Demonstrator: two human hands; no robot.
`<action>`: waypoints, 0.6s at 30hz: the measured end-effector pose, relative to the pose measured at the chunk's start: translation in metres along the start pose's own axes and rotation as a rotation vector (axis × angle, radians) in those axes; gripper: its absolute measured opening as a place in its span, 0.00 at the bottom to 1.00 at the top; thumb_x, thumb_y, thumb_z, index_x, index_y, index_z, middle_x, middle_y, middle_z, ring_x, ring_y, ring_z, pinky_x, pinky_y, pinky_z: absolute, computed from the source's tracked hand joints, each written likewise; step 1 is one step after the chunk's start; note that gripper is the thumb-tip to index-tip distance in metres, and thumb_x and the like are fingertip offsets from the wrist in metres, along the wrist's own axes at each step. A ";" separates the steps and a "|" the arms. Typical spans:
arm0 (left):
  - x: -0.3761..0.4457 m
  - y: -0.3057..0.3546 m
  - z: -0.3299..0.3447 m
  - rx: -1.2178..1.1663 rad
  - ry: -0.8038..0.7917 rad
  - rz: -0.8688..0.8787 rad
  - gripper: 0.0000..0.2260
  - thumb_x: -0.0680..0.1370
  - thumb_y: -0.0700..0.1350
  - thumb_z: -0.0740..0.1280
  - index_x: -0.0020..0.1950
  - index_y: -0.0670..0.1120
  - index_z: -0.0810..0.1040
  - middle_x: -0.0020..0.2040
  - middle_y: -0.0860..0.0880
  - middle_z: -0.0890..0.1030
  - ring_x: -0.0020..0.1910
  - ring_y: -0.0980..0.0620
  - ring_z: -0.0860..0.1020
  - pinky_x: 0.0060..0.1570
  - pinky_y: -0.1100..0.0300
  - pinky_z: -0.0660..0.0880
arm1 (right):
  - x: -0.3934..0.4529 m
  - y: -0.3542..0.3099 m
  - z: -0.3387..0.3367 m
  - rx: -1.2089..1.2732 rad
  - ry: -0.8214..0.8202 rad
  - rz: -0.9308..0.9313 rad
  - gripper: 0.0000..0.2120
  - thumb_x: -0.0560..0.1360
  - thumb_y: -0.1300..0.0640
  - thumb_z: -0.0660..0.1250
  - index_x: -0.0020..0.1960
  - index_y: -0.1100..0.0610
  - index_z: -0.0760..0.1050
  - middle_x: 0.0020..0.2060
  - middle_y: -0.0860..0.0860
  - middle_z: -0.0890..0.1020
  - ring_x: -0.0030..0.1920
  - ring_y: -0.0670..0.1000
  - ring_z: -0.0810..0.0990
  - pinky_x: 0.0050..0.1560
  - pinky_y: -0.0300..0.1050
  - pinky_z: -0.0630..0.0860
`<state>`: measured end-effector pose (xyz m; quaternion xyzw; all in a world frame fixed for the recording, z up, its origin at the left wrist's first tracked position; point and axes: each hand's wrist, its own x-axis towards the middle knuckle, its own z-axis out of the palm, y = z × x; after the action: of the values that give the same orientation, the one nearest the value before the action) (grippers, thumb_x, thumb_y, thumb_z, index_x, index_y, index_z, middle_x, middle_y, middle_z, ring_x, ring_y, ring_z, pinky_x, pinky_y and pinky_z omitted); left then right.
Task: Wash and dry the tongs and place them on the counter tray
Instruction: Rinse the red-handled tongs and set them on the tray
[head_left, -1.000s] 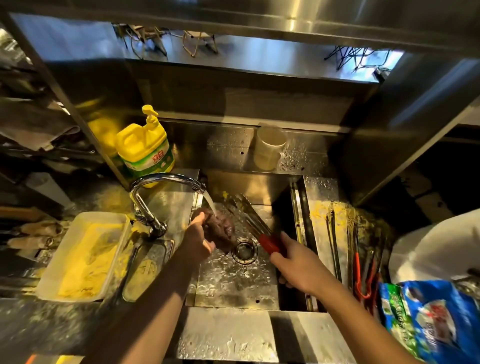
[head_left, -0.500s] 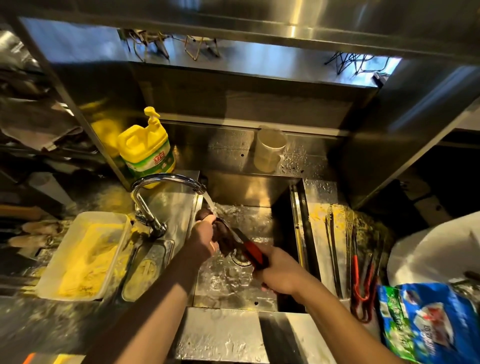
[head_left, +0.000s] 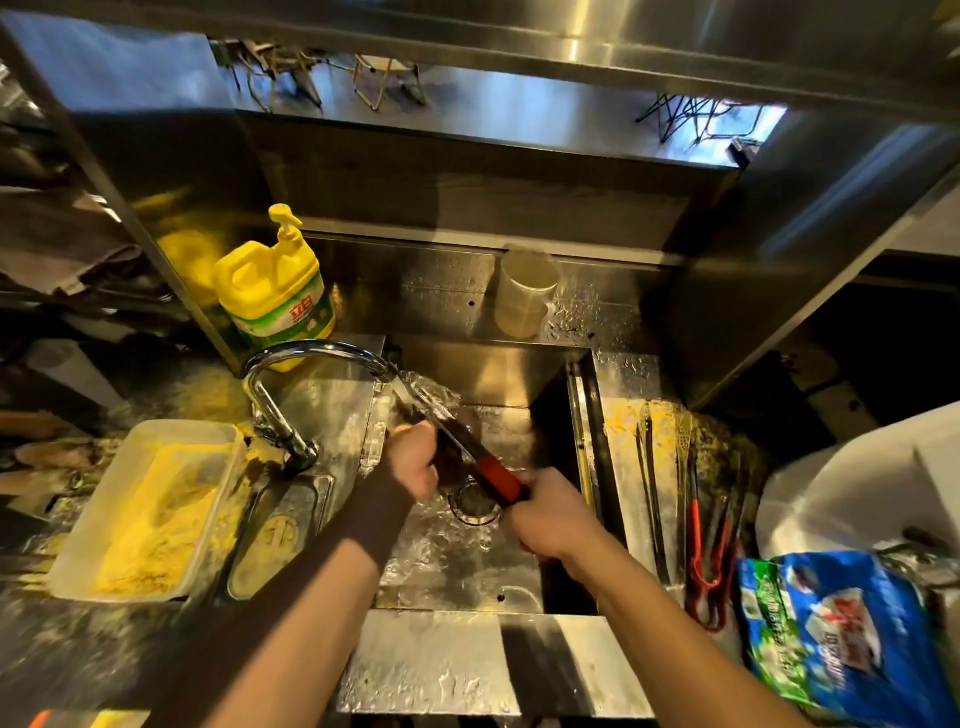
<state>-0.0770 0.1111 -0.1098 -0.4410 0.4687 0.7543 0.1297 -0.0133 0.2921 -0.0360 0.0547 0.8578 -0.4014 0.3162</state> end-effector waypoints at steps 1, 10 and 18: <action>-0.004 0.000 0.003 0.018 -0.013 -0.004 0.08 0.81 0.37 0.59 0.47 0.40 0.77 0.43 0.40 0.80 0.45 0.42 0.81 0.54 0.47 0.77 | -0.001 -0.002 0.001 -0.020 -0.004 -0.004 0.14 0.68 0.66 0.66 0.51 0.55 0.80 0.27 0.50 0.77 0.19 0.44 0.74 0.22 0.37 0.69; -0.002 -0.011 -0.005 0.053 0.029 0.056 0.11 0.82 0.40 0.56 0.41 0.47 0.71 0.44 0.44 0.75 0.46 0.45 0.77 0.66 0.45 0.73 | -0.004 0.004 0.003 -0.064 -0.034 0.000 0.16 0.69 0.65 0.66 0.55 0.55 0.79 0.30 0.51 0.78 0.19 0.44 0.75 0.21 0.37 0.70; 0.005 -0.009 -0.001 -0.018 0.020 0.058 0.11 0.83 0.38 0.57 0.44 0.42 0.74 0.42 0.45 0.76 0.38 0.48 0.76 0.34 0.60 0.78 | 0.001 -0.002 0.002 -0.032 -0.034 -0.034 0.15 0.68 0.66 0.64 0.51 0.55 0.80 0.29 0.51 0.77 0.23 0.48 0.75 0.25 0.41 0.72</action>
<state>-0.0736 0.1141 -0.1193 -0.4358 0.4758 0.7576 0.0991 -0.0133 0.2891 -0.0364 0.0284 0.8595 -0.3936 0.3248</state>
